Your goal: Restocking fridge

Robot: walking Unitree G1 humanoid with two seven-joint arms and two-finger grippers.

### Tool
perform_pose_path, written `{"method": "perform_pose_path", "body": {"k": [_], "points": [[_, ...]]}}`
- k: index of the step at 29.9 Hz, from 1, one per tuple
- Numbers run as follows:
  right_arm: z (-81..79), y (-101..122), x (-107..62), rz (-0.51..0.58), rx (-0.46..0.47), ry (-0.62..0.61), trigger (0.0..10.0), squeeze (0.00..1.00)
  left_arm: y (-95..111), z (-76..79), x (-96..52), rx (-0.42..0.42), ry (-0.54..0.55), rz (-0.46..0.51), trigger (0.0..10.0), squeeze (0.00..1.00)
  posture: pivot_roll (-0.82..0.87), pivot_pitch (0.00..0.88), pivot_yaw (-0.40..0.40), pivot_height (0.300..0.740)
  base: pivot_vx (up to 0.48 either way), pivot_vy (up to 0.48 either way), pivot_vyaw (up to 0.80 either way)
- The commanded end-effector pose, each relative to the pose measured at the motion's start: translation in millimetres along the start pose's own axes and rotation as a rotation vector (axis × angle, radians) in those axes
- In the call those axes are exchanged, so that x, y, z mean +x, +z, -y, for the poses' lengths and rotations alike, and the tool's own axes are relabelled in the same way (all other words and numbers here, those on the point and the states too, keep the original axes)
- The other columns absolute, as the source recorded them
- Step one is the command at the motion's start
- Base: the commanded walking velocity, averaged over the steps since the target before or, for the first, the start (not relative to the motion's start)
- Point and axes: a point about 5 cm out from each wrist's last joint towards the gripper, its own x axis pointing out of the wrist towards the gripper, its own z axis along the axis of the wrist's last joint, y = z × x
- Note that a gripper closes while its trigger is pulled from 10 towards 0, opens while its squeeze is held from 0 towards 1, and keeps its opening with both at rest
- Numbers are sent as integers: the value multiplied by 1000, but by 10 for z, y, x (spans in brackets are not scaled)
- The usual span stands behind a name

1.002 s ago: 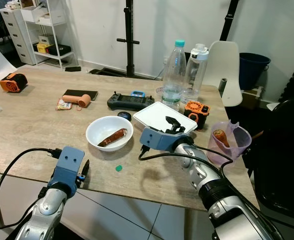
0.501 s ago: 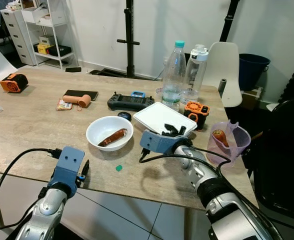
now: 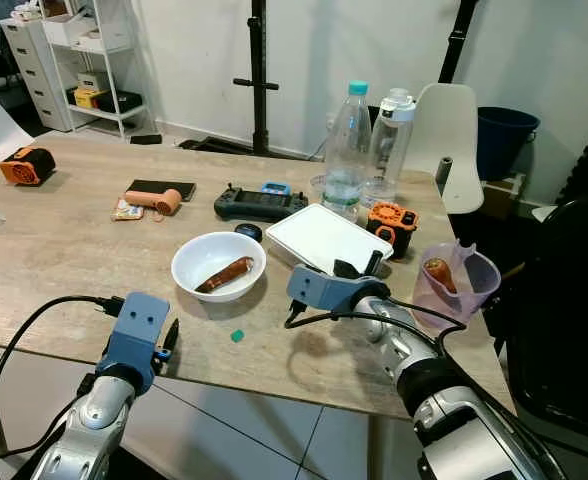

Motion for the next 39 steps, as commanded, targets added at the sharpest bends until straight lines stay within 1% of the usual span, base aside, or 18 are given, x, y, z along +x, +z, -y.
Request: {"method": "perform_pose_path", "body": {"k": [1,3,4,5,6,7,8,12,16,20,21,22,28,31,32,33,34,39], "points": [[74,74,-9,67,57,-33,4392,0,-21,26,11,-1,-4,-8,10000,0,-68,90,-5,740,0,0,0],[98,114,-9,93,71,-43,4392,0,-19,26,12,-1,-4,-8,10000,0,-70,91,-4,740,0,0,0],[139,184,-9,132,84,-60,10000,0,-19,26,13,-1,-5,-8,10000,0,-70,91,-4,740,0,0,0],[139,184,-9,132,84,-60,10000,0,-19,26,13,-1,-5,-8,10000,0,-70,91,-4,740,0,0,0],[139,197,-6,136,99,-52,10000,627,-21,27,14,0,-5,-8,10000,0,-70,91,-4,740,0,0,0],[139,197,-6,136,99,-52,10000,627,-21,27,14,0,-5,-8,10000,0,-70,91,-4,740,0,0,0],[132,206,-1,137,105,-41,10000,1000,-22,28,14,0,-5,-8,10000,0,-70,91,-4,740,0,0,0],[77,205,10,133,125,19,10000,1000,-19,44,17,-4,-7,-7,10000,0,-73,91,-7,740,0,0,0],[38,176,13,116,131,45,10000,1000,-17,53,21,-7,-6,-6,10000,0,-74,83,-15,740,0,0,0],[0,132,26,78,111,62,10000,1000,-14,55,31,-10,-3,-6,10000,0,-74,83,-15,740,0,0,0],[-17,115,36,60,87,73,10000,384,-14,57,33,-11,-4,-5,10000,0,-78,83,-10,740,0,0,0],[-16,105,52,40,78,75,10000,0,-13,61,35,-10,-7,-5,10000,0,-76,80,-5,740,0,0,0],[-15,105,106,-18,37,107,10000,0,3,57,58,-4,-13,0,10000,0,-74,75,-5,740,0,0,0],[-9,99,116,-34,33,114,10000,0,10,49,68,-5,-9,2,10000,0,-74,75,-5,740,0,0,0],[-8,96,119,-41,34,118,8431,0,14,47,72,-5,-7,3,10000,0,-74,75,-5,740,0,0,0],[-3,91,124,-50,34,119,3216,0,16,47,73,-6,-6,5,10000,0,-68,72,-10,740,0,0,0],[1,86,128,-57,35,119,0,0,17,48,72,-6,-5,5,10000,0,-66,73,-10,740,0,0,0],[10,86,133,-60,44,105,0,0,5,52,59,-6,-5,4,10000,0,-68,72,-6,740,0,0,0]]}}
